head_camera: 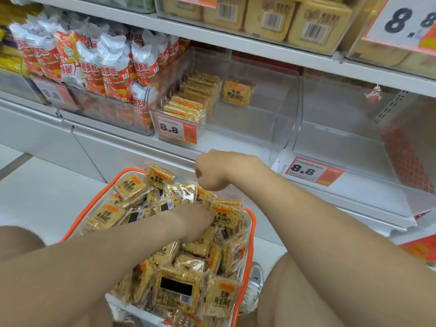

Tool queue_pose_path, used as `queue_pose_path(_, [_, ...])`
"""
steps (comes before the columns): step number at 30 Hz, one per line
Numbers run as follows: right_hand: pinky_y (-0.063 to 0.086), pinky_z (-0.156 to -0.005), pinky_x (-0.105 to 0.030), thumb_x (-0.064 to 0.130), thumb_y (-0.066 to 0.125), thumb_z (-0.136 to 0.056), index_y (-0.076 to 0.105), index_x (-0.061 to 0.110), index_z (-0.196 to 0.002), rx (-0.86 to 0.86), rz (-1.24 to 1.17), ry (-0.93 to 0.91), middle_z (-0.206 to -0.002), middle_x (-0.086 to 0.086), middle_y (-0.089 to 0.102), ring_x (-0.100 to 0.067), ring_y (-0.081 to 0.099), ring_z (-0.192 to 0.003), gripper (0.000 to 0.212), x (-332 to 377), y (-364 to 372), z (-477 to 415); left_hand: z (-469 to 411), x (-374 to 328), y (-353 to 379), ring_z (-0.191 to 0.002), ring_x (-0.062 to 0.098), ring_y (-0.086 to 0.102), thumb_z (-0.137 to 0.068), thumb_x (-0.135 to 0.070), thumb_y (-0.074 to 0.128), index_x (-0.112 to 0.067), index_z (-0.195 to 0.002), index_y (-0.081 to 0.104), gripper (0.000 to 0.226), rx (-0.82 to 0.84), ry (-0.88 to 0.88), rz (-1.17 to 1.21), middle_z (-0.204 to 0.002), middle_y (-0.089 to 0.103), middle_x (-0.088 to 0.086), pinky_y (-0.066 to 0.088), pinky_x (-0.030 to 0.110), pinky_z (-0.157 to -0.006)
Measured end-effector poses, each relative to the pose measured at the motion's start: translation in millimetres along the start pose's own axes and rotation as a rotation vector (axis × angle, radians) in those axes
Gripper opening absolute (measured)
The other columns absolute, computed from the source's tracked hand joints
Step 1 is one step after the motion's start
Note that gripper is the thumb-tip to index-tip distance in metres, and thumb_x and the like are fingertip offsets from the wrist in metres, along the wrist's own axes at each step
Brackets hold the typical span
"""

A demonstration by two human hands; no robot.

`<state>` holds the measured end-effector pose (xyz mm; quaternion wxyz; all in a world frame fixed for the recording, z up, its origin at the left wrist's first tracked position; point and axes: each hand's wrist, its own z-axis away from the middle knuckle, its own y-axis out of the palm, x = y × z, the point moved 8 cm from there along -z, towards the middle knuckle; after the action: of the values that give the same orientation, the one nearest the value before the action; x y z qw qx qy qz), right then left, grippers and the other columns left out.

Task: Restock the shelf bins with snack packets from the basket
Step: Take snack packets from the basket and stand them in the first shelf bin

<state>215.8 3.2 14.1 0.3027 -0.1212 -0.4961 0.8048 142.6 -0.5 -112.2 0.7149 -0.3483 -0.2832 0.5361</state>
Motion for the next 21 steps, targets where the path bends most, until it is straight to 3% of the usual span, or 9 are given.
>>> queue_pose_path(3, [0.044, -0.061, -0.035, 0.011, 0.047, -0.094, 0.060, 0.011, -0.087, 0.026, 0.034, 0.008, -0.081, -0.006, 0.057, -0.025, 0.049, -0.070, 0.015, -5.1, 0.6, -3.4, -4.2, -1.1, 3.9, -0.143, 0.038, 0.041, -0.103, -0.032, 0.064, -0.014, -0.151, 0.043, 0.055, 0.018, 0.004, -0.056, -0.162, 0.033, 0.018, 0.039, 0.057, -0.113])
queue_pose_path(6, [0.042, -0.062, -0.036, 0.013, 0.047, -0.095, 0.051, 0.014, -0.078, 0.033, 0.052, 0.035, -0.080, -0.006, 0.055, -0.026, 0.048, -0.070, 0.017, -12.4, -0.4, -4.6, -4.3, -0.8, 14.7, -0.152, 0.041, 0.028, -0.101, -0.042, 0.066, -0.015, -0.160, 0.031, 0.074, 0.041, -0.015, -0.130, -0.170, 0.015, 0.016, 0.029, 0.060, -0.119])
queue_pose_path(9, [0.048, -0.065, -0.037, 0.017, 0.048, -0.093, 0.062, 0.013, -0.092, 0.033, 0.050, 0.054, -0.091, -0.007, 0.063, -0.029, 0.057, -0.076, 0.015, -16.5, -1.5, -5.3, -4.4, 1.1, 21.2, -0.152, 0.041, 0.024, -0.098, -0.048, 0.068, -0.016, -0.162, 0.029, 0.081, 0.018, -0.021, -0.190, -0.170, 0.015, 0.015, 0.026, 0.063, -0.119])
queue_pose_path(12, [0.059, -0.088, -0.044, 0.021, 0.048, -0.092, 0.068, 0.014, -0.121, 0.050, 0.041, 0.055, -0.117, -0.008, 0.070, -0.030, 0.069, -0.107, 0.036, -16.7, 0.5, -5.0, -2.1, 2.9, 16.3, -0.146, 0.036, 0.036, -0.096, -0.049, 0.070, -0.015, -0.156, 0.036, 0.077, -0.013, -0.025, -0.166, -0.162, 0.034, 0.013, 0.028, 0.059, -0.118])
queue_pose_path(14, [0.059, -0.088, -0.044, 0.020, 0.047, -0.092, 0.068, 0.012, -0.119, 0.057, 0.046, 0.047, -0.116, -0.008, 0.070, -0.032, 0.068, -0.107, 0.034, -16.3, 0.0, -4.3, 2.0, 6.5, 6.4, -0.133, 0.031, 0.049, -0.100, -0.041, 0.068, -0.017, -0.143, 0.043, 0.056, -0.034, -0.037, -0.040, -0.143, 0.055, 0.009, 0.031, 0.054, -0.116])
queue_pose_path(17, [0.048, -0.068, -0.038, 0.014, 0.045, -0.092, 0.064, 0.011, -0.094, 0.053, 0.055, 0.053, -0.094, -0.008, 0.066, -0.030, 0.058, -0.080, 0.020, -20.6, -3.6, -4.2, 5.6, 22.7, -12.9, -0.114, 0.023, 0.060, -0.104, -0.032, 0.064, -0.027, -0.120, 0.047, 0.024, -0.125, -0.069, 0.350, -0.121, 0.066, -0.003, 0.036, 0.050, -0.112])
queue_pose_path(21, [0.050, -0.068, -0.037, 0.011, 0.048, -0.091, 0.064, 0.011, -0.088, -0.016, 0.016, 0.092, -0.090, -0.011, 0.065, -0.034, 0.061, -0.082, 0.016, -33.0, -19.2, 6.4, 16.7, 54.0, -52.2, -0.102, 0.022, 0.064, -0.103, -0.030, 0.066, -0.028, -0.124, 0.058, 0.022, -0.360, -0.112, 0.800, -0.112, 0.066, -0.002, 0.054, 0.041, -0.091])
